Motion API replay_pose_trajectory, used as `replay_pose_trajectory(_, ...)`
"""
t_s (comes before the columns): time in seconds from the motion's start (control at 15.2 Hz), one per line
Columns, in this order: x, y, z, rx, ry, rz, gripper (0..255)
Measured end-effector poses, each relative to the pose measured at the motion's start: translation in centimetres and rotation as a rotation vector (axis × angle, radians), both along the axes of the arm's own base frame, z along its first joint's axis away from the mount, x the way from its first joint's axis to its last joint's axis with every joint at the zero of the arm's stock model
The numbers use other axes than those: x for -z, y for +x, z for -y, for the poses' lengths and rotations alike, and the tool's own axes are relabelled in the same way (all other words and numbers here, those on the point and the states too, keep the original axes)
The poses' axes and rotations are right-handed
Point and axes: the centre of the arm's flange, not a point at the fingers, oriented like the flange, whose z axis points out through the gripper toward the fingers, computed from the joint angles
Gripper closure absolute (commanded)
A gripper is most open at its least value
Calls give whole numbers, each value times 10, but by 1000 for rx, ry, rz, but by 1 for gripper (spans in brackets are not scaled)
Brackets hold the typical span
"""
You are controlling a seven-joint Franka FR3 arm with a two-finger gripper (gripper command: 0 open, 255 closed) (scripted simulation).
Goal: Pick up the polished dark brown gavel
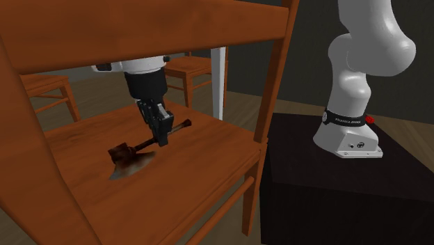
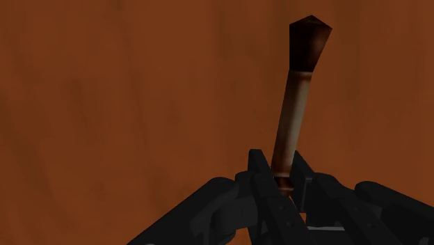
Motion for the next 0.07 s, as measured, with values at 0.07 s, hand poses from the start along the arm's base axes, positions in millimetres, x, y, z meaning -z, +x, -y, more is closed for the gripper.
replay_pose_trajectory(0.07, -3, 1, 0, -4, -10, 4, 255)
